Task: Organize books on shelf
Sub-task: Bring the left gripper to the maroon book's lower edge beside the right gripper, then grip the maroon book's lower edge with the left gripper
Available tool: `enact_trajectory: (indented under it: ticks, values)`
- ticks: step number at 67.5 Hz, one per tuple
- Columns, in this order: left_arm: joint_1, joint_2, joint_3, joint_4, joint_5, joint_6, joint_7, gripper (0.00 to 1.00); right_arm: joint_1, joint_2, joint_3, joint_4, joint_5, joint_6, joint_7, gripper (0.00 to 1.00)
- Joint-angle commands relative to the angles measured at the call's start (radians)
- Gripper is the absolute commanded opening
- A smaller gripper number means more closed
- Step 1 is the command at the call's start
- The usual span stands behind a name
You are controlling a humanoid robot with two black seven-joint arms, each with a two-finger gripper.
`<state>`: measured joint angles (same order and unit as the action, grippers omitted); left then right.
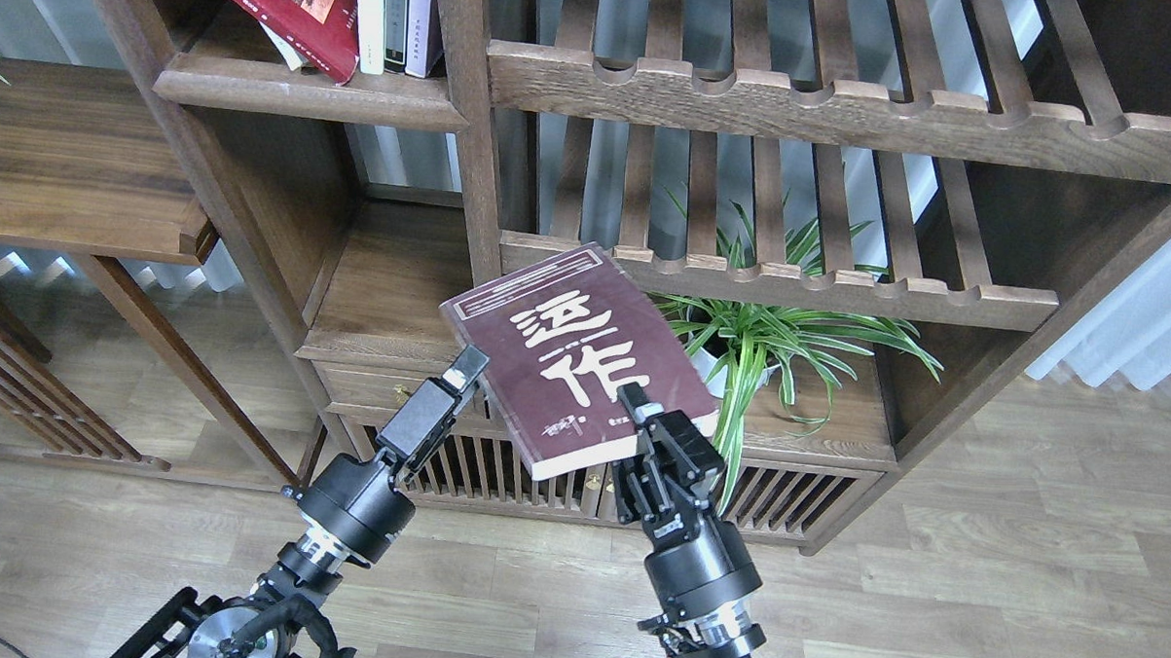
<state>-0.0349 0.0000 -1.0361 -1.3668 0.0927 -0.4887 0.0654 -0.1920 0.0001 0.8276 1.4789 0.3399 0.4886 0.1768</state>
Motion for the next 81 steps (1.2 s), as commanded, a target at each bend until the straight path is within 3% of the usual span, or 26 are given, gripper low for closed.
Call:
enact_trajectory:
  ticks: [1, 46, 54, 68, 76, 81]
  values:
    - [0.0, 0.0, 0.014, 0.0, -0.028, 0.0, 0.002, 0.79, -0.003, 0.0, -0.013, 0.0, -0.007, 0.0, -0.002, 0.04]
    - [0.01, 0.011, 0.099, -0.001, -0.116, 0.0, 0.004, 0.7, -0.029, 0.0, -0.044, -0.002, -0.035, 0.0, -0.01, 0.04]
    - [0.007, 0.011, 0.097, -0.001, -0.134, 0.0, 0.002, 0.57, -0.038, 0.0, -0.044, -0.002, -0.042, 0.0, -0.01, 0.04]
    - [-0.002, 0.009, 0.103, 0.006, -0.148, 0.0, -0.004, 0.18, -0.037, 0.0, -0.045, -0.002, -0.042, 0.0, -0.011, 0.04]
    - [0.001, 0.009, 0.105, 0.008, -0.148, 0.0, -0.007, 0.07, -0.037, 0.0, -0.045, -0.002, -0.042, 0.0, -0.011, 0.04]
    - [0.0, 0.009, 0.105, 0.008, -0.148, 0.0, -0.007, 0.06, -0.037, 0.0, -0.044, -0.002, -0.042, 0.0, -0.011, 0.04]
